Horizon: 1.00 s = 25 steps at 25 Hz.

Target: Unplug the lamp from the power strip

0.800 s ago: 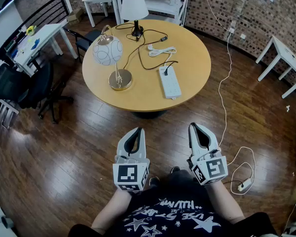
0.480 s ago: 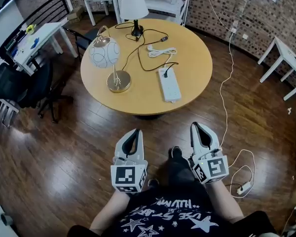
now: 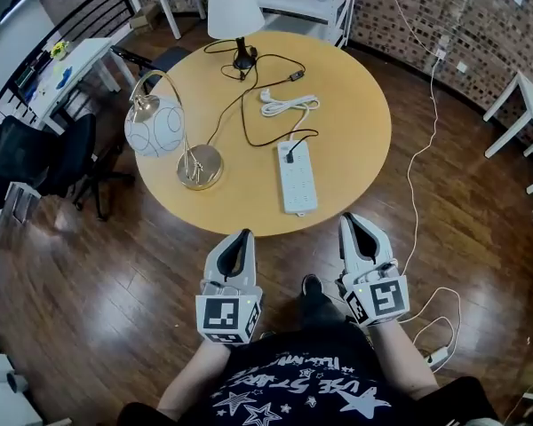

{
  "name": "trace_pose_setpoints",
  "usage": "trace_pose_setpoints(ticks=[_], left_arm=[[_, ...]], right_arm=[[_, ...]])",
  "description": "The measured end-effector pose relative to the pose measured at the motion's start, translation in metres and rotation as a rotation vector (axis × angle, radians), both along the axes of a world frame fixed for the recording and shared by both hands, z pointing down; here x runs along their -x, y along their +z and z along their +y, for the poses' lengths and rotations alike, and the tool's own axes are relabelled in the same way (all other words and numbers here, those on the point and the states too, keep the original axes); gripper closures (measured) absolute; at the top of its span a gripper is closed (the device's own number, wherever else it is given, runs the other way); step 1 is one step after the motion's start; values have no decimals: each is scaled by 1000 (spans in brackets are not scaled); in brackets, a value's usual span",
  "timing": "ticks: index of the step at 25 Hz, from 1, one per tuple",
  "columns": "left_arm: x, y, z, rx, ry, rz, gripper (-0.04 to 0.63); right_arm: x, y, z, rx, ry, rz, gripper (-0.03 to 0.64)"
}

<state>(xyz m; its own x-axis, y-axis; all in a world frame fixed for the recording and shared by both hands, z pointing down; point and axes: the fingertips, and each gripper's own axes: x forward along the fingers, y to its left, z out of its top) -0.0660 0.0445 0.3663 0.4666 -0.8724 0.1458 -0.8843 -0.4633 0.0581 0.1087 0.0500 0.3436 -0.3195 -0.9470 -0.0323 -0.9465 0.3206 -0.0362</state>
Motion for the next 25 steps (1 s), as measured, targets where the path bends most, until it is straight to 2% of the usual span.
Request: trace_pose_setpoints(ticks=[13, 22, 25], left_arm=[[-69, 28, -78, 50, -41, -63, 591], [-84, 47, -114, 75, -39, -108, 591], [-83, 62, -122, 86, -17, -148, 591]], right_arm=[[-65, 18, -94, 42, -88, -36, 607], [-58, 39, -134, 84, -163, -52, 607], [-47, 46, -143, 97, -183, -41, 607]])
